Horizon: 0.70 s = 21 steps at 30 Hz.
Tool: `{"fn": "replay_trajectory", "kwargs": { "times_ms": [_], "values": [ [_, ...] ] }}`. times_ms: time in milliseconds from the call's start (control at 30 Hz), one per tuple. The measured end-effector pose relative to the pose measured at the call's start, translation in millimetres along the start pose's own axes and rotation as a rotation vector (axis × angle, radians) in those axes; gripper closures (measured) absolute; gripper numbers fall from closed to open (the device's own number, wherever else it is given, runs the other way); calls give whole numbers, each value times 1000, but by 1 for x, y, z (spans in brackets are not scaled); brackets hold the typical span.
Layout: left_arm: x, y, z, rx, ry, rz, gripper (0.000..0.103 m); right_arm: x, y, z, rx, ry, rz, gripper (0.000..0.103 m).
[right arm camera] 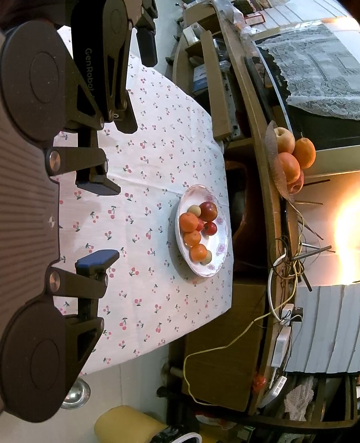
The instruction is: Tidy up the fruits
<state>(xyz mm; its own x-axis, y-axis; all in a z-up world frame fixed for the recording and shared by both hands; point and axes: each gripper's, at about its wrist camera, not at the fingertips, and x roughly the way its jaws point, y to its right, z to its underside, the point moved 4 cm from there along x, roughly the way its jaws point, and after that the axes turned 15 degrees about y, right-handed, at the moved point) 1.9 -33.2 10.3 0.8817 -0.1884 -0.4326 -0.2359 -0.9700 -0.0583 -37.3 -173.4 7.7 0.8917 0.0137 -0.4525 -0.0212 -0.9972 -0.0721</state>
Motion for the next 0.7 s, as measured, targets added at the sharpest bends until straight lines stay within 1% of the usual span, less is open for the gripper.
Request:
{"fn": "replay_trajectory", "kwargs": {
  "times_ms": [500, 700],
  "values": [
    [-8, 1, 4, 2, 0, -5, 0, -5, -2, 3, -4, 0, 0, 58],
    [-14, 2, 9, 7, -9, -9, 0, -11, -2, 9, -4, -10, 2, 58]
  ]
}}
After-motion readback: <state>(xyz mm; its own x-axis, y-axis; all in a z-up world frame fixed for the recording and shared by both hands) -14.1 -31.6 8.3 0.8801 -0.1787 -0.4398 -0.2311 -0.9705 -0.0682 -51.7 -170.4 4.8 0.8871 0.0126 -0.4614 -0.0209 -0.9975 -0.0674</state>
